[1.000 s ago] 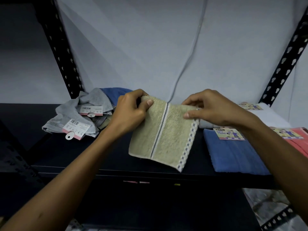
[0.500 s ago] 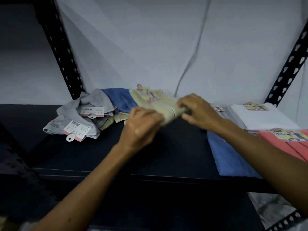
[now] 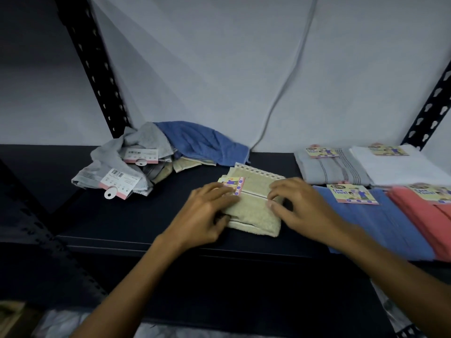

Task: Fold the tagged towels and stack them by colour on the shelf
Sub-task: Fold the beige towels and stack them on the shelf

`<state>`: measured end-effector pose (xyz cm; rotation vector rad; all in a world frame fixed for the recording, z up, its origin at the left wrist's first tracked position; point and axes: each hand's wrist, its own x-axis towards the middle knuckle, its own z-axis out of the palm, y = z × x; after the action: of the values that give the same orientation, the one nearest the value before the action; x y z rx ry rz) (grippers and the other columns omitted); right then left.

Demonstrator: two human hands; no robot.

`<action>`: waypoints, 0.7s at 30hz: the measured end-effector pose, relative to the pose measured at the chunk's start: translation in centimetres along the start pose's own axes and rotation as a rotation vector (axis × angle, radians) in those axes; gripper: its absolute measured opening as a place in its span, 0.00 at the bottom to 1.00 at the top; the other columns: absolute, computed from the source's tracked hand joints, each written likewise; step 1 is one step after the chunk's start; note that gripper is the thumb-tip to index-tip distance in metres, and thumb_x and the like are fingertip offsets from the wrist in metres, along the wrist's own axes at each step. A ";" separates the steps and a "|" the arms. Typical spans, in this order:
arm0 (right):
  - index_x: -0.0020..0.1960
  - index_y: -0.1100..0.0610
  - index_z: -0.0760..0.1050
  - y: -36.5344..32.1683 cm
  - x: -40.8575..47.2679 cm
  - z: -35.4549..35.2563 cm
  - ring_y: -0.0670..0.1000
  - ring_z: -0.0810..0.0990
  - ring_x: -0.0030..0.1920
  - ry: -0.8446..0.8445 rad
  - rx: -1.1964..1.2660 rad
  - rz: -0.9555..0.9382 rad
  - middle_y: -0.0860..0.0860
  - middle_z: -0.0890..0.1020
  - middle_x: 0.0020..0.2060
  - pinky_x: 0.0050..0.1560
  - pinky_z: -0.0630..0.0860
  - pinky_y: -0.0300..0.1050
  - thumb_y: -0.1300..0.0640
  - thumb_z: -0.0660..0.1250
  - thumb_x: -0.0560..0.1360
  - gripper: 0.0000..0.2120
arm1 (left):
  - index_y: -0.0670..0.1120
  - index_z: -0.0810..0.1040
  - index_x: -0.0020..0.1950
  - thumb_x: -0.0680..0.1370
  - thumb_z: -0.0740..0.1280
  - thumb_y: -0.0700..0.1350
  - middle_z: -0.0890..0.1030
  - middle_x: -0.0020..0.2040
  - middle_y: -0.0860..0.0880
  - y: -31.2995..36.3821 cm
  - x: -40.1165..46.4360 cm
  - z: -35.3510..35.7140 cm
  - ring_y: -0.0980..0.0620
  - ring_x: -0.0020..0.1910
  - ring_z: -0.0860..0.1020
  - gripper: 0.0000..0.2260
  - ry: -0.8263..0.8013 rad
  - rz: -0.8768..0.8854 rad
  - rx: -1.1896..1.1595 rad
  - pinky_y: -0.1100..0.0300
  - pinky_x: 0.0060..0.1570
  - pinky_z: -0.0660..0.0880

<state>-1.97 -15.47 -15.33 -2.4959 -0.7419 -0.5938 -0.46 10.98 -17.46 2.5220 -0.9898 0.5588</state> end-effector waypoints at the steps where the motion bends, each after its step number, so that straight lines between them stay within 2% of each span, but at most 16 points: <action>1: 0.47 0.54 0.82 -1.0 -0.4 0.3 0.50 0.77 0.53 -0.016 0.038 0.017 0.48 0.82 0.50 0.57 0.72 0.44 0.46 0.67 0.73 0.12 | 0.50 0.80 0.63 0.73 0.65 0.50 0.78 0.64 0.53 -0.5 0.0 -0.2 0.49 0.67 0.72 0.19 -0.018 -0.022 0.006 0.43 0.59 0.73; 2: 0.48 0.53 0.82 -1.6 -0.7 0.6 0.48 0.75 0.54 -0.044 0.041 0.034 0.47 0.80 0.51 0.58 0.71 0.43 0.41 0.66 0.72 0.16 | 0.50 0.81 0.60 0.74 0.64 0.51 0.80 0.62 0.53 -0.8 0.2 -0.5 0.50 0.64 0.74 0.17 -0.016 -0.027 0.001 0.44 0.57 0.74; 4: 0.52 0.51 0.82 -2.3 -1.2 1.4 0.49 0.74 0.55 -0.092 -0.015 0.044 0.46 0.79 0.52 0.57 0.72 0.45 0.39 0.65 0.71 0.20 | 0.48 0.83 0.55 0.76 0.63 0.50 0.83 0.55 0.52 -0.8 0.7 -1.1 0.51 0.58 0.77 0.13 0.040 -0.019 -0.040 0.46 0.53 0.76; 6: 0.53 0.52 0.81 -2.4 -1.4 1.8 0.51 0.75 0.53 -0.062 -0.055 0.025 0.46 0.78 0.50 0.53 0.74 0.46 0.41 0.64 0.72 0.19 | 0.47 0.83 0.54 0.77 0.63 0.48 0.83 0.52 0.52 -0.6 1.3 -1.7 0.51 0.54 0.79 0.12 0.132 -0.022 -0.070 0.47 0.52 0.76; 8: 0.53 0.54 0.81 -2.4 -1.7 2.1 0.51 0.76 0.50 -0.002 -0.070 0.014 0.47 0.78 0.48 0.48 0.72 0.42 0.45 0.62 0.74 0.17 | 0.45 0.83 0.54 0.78 0.65 0.47 0.84 0.51 0.50 -0.3 1.6 -2.1 0.49 0.52 0.80 0.10 0.231 -0.010 -0.062 0.47 0.50 0.76; 11: 0.53 0.56 0.80 -2.4 -2.3 2.3 0.53 0.76 0.47 0.041 -0.148 -0.010 0.50 0.76 0.47 0.41 0.72 0.40 0.54 0.69 0.72 0.11 | 0.42 0.84 0.53 0.78 0.67 0.43 0.84 0.50 0.48 0.1 1.1 -1.7 0.46 0.51 0.81 0.08 0.318 0.068 -0.012 0.48 0.49 0.77; 13: 0.53 0.57 0.79 -2.6 -2.9 2.4 0.54 0.76 0.44 0.035 -0.190 -0.039 0.51 0.76 0.45 0.35 0.74 0.42 0.59 0.73 0.70 0.11 | 0.41 0.84 0.52 0.79 0.68 0.42 0.83 0.50 0.46 0.3 0.0 -1.1 0.45 0.50 0.80 0.07 0.339 0.121 0.037 0.48 0.48 0.76; 17: 0.51 0.57 0.78 -2.4 -4.0 2.5 0.52 0.74 0.42 0.001 -0.222 -0.102 0.51 0.75 0.44 0.29 0.76 0.48 0.60 0.66 0.76 0.05 | 0.38 0.84 0.51 0.78 0.70 0.40 0.81 0.46 0.44 -0.2 -2.8 -0.5 0.44 0.46 0.78 0.06 0.321 0.156 0.071 0.48 0.43 0.75; 19: 0.49 0.58 0.78 -2.3 -4.4 2.4 0.52 0.74 0.40 -0.027 -0.239 -0.122 0.51 0.75 0.42 0.26 0.75 0.48 0.63 0.68 0.75 0.04 | 0.38 0.83 0.51 0.78 0.70 0.39 0.80 0.46 0.45 -0.3 -3.8 -0.3 0.45 0.45 0.78 0.05 0.268 0.166 0.057 0.49 0.42 0.75; 21: 0.49 0.59 0.79 -2.2 -4.5 2.3 0.52 0.73 0.40 -0.061 -0.241 -0.124 0.52 0.75 0.42 0.25 0.74 0.48 0.66 0.72 0.72 0.07 | 0.39 0.83 0.51 0.78 0.70 0.39 0.80 0.46 0.46 -0.3 -4.3 -0.3 0.46 0.45 0.77 0.05 0.225 0.169 0.034 0.51 0.42 0.76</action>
<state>-6.11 -14.30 -18.86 -2.7132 -0.9007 -0.6891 -3.19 13.74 -19.40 2.3524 -1.1204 0.8937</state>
